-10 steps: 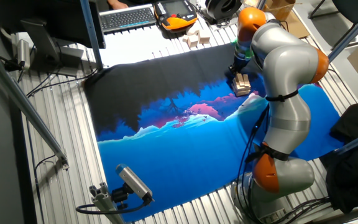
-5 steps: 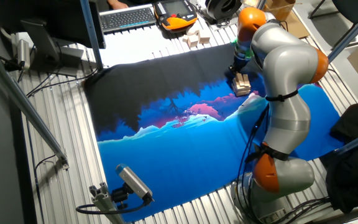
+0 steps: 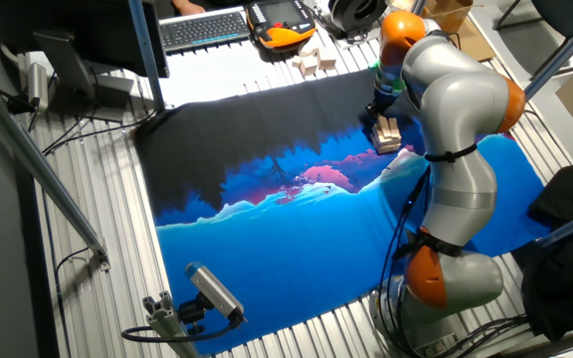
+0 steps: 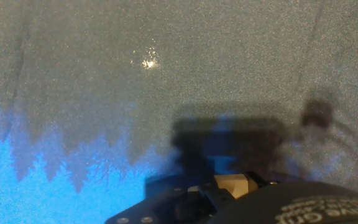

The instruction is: Play Jenga

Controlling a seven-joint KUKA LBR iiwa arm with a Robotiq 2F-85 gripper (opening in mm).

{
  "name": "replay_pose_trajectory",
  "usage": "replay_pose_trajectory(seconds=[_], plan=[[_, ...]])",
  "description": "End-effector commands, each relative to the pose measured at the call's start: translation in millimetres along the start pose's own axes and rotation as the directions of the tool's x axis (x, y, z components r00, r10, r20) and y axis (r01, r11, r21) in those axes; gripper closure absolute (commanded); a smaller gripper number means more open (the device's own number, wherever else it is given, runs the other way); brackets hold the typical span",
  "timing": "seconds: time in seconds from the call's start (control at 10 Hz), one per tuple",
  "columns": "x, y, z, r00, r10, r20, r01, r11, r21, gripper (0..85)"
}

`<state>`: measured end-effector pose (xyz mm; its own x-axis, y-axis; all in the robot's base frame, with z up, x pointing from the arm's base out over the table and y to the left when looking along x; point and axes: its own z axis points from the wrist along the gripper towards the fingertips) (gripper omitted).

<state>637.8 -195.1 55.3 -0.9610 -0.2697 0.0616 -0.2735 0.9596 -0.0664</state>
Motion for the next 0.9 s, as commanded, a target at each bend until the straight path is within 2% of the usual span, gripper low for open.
replay_pose_trajectory(seconds=[0.0, 0.8], plan=[[-0.4, -0.2, 0.4, 1.000, 0.000, 0.004, 0.000, 1.000, 0.001, 68.0], [-3.8, -3.3, 1.3, 1.000, 0.004, 0.021, -0.004, 1.000, 0.000, 68.0]])
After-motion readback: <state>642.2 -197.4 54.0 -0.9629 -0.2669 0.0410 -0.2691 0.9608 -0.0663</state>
